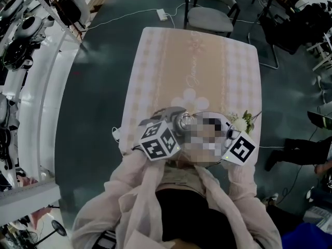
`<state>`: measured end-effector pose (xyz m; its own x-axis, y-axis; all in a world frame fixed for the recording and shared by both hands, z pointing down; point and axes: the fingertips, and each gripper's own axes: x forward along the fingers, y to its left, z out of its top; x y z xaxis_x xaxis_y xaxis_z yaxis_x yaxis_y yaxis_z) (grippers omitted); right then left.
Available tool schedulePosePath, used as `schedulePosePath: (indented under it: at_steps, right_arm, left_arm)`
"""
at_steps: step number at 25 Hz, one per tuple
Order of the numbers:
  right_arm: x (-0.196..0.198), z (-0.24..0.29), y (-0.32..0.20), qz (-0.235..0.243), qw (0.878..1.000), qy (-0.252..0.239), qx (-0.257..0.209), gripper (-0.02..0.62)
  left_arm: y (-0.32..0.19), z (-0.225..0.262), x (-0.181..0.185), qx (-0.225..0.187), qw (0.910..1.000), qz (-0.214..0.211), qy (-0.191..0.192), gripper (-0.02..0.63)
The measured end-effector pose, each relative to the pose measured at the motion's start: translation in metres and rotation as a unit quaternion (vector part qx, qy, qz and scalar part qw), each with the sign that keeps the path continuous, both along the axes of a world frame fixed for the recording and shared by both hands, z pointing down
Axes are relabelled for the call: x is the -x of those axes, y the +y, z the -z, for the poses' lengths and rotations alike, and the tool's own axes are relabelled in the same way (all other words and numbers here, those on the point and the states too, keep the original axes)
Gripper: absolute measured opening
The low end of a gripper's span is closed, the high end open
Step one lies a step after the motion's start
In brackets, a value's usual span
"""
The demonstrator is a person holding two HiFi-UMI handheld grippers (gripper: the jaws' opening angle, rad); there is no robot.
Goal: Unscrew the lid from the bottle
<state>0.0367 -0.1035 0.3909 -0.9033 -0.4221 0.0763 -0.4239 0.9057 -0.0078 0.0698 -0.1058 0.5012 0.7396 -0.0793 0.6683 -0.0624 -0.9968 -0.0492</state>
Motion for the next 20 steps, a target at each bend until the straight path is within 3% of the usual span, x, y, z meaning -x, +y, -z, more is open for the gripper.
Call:
schedulePosePath:
  at_steps: [4, 7, 13, 17, 20]
  right_arm:
    - [-0.005, -0.002, 0.003, 0.067, 0.998, 0.012, 0.009, 0.23]
    - [-0.004, -0.005, 0.004, 0.068, 0.997, 0.024, 0.008, 0.232]
    - [-0.007, 0.003, -0.009, -0.037, 0.999, -0.01, 0.0, 0.241]
    - [-0.013, -0.007, -0.015, -0.137, 0.991, 0.002, 0.009, 0.252]
    - [-0.011, -0.012, -0.015, -0.17, 0.985, 0.01, 0.008, 0.256]
  left_arm:
    - [0.006, -0.001, -0.002, 0.005, 0.9996, -0.029, -0.006, 0.396]
    - [0.006, -0.003, -0.002, 0.006, 0.9998, -0.018, -0.006, 0.396]
    - [-0.014, -0.004, 0.001, 0.016, 0.9977, 0.065, 0.011, 0.396]
    - [-0.026, -0.002, 0.005, 0.015, 0.9923, 0.121, 0.023, 0.396]
    - [-0.031, -0.002, 0.003, 0.005, 0.9905, 0.135, 0.023, 0.396]
